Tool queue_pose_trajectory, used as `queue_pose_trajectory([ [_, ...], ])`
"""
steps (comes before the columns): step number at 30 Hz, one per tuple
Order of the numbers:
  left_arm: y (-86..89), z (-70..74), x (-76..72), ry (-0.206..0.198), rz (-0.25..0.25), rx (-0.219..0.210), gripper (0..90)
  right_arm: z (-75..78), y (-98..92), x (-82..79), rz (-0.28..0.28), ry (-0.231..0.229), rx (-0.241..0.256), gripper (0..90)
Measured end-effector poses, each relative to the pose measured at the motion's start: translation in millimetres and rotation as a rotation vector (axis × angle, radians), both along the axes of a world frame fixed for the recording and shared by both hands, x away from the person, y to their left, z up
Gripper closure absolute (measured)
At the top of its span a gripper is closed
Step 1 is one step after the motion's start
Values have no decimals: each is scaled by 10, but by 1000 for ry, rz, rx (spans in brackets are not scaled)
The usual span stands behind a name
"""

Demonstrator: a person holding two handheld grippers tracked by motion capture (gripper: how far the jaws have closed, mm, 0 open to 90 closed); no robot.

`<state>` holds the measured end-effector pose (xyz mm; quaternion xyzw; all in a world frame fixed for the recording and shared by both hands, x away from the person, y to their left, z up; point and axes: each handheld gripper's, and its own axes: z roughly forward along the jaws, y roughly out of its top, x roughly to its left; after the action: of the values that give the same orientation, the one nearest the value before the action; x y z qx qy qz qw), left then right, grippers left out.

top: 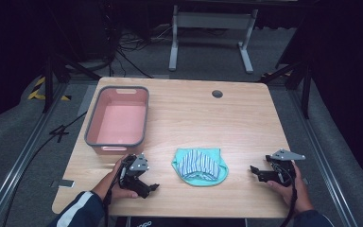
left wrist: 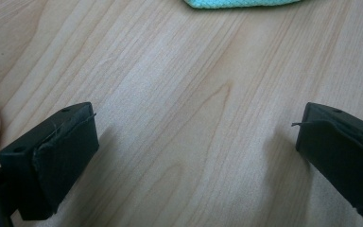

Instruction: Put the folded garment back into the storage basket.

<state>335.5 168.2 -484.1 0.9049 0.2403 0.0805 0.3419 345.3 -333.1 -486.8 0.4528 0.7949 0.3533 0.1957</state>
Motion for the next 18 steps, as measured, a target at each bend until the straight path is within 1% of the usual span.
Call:
queue_pose_trajectory([
  [5,0,0,0,-1,-1,0,0,0,-10,9,0,6,-1,159],
  [13,-4,2,-7,-3,7,1,3,4,-13,10,0,10,-5,156],
  [16,-36,40,-18,11,23,33,20,13,-10,10,-7,17,-9,160],
  [17,-36,40,-18,11,23,33,43,13,-10,10,-7,17,-9,160],
  [18,-53,60,-22,17,31,36,43,16,-8,4,-9,19,-7,169],
])
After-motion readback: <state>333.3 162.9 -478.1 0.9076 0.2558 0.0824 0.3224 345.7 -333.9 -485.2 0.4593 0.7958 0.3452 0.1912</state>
